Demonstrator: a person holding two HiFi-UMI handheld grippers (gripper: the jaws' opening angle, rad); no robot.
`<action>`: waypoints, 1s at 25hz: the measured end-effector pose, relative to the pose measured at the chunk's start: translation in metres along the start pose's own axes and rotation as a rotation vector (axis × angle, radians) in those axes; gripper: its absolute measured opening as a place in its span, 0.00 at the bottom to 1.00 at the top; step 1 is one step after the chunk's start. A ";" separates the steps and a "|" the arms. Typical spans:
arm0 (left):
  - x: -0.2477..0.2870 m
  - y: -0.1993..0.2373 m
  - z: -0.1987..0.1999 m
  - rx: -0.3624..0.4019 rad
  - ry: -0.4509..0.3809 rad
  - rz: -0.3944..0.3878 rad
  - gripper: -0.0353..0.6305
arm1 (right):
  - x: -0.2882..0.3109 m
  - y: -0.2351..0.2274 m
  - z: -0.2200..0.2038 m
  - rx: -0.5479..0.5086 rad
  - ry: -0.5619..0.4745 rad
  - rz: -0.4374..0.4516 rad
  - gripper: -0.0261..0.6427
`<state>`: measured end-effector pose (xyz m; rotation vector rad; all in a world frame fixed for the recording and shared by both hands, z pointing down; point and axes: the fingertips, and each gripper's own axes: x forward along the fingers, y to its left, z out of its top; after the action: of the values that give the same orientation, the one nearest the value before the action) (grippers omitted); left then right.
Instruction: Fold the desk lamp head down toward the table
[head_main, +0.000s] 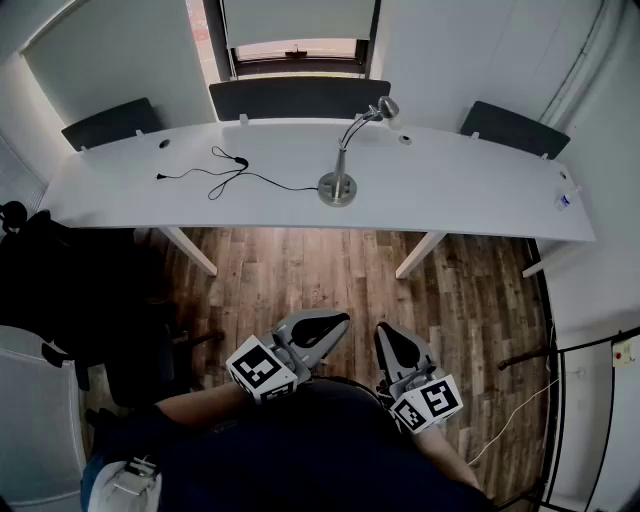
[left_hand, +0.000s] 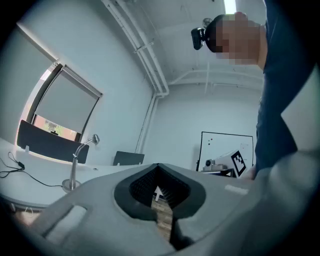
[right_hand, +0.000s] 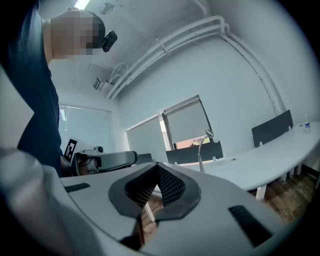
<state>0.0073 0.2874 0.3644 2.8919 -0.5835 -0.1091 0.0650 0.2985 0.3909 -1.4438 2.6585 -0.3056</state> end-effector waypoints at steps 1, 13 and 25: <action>0.001 0.001 -0.001 0.001 0.000 0.002 0.06 | 0.000 -0.002 0.000 0.000 0.000 0.000 0.05; 0.023 -0.008 -0.007 0.005 0.007 0.031 0.06 | -0.014 -0.021 0.002 -0.018 -0.001 0.024 0.05; 0.038 0.025 -0.017 0.036 0.024 0.126 0.06 | -0.006 -0.064 -0.006 -0.076 0.036 0.013 0.06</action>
<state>0.0347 0.2528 0.3845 2.8771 -0.7683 -0.0465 0.1194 0.2705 0.4113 -1.4550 2.7349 -0.2337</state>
